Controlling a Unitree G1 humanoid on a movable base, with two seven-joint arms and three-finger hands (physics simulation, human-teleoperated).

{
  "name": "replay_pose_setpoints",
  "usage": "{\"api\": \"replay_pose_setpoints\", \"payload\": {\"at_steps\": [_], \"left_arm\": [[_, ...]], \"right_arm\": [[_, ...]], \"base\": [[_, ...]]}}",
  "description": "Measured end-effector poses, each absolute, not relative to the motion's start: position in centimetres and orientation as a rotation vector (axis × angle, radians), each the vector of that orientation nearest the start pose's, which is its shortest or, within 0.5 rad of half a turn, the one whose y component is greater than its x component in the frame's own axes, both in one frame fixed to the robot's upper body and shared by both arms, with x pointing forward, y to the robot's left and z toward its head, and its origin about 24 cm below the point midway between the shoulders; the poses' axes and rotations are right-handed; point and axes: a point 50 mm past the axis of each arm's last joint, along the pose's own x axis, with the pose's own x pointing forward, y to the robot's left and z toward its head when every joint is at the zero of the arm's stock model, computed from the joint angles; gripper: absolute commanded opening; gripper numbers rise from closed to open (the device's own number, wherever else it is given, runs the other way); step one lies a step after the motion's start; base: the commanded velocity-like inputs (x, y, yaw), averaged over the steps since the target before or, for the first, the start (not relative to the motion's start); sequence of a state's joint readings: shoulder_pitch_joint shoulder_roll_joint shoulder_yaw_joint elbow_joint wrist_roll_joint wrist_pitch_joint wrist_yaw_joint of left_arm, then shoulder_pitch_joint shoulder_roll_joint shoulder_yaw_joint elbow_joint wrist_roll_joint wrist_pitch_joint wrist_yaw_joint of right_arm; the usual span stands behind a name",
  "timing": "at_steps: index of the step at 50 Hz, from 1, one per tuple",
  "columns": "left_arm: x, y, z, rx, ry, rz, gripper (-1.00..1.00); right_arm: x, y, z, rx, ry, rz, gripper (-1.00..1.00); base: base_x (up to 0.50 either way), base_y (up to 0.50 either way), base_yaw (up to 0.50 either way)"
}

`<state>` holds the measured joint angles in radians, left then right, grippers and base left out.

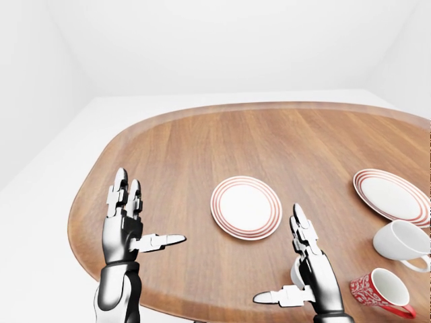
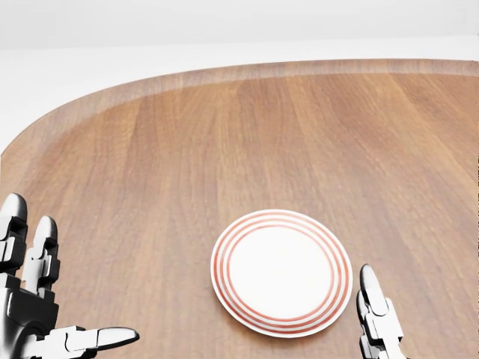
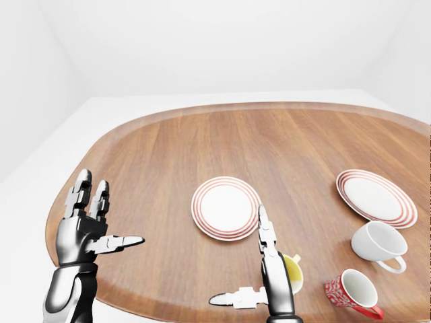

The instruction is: Put the red mug on the left plate.

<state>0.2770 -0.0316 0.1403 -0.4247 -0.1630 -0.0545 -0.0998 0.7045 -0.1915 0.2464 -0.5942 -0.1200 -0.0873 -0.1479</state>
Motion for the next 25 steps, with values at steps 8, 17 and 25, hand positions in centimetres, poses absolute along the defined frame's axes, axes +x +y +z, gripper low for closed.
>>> {"api": "replay_pose_setpoints", "payload": {"at_steps": [8, 17, 25], "left_arm": [[19.29, 19.00, 8.66, -0.111, -0.231, 0.109, 1.00], [19.29, 18.99, 8.66, -0.110, -0.231, 0.109, 1.00], [19.29, 18.98, 8.65, -0.110, -0.230, 0.108, 1.00]], "right_arm": [[11.82, -14.67, 6.25, -0.175, 0.009, -0.003, 1.00], [11.84, -14.65, 6.36, -0.178, 0.004, -0.003, 1.00], [11.85, -14.63, 6.39, -0.180, 0.002, -0.004, 1.00]], "base": [[0.49, -0.29, 0.00], [0.48, -0.27, 0.00], [0.47, -0.26, 0.00]]}}
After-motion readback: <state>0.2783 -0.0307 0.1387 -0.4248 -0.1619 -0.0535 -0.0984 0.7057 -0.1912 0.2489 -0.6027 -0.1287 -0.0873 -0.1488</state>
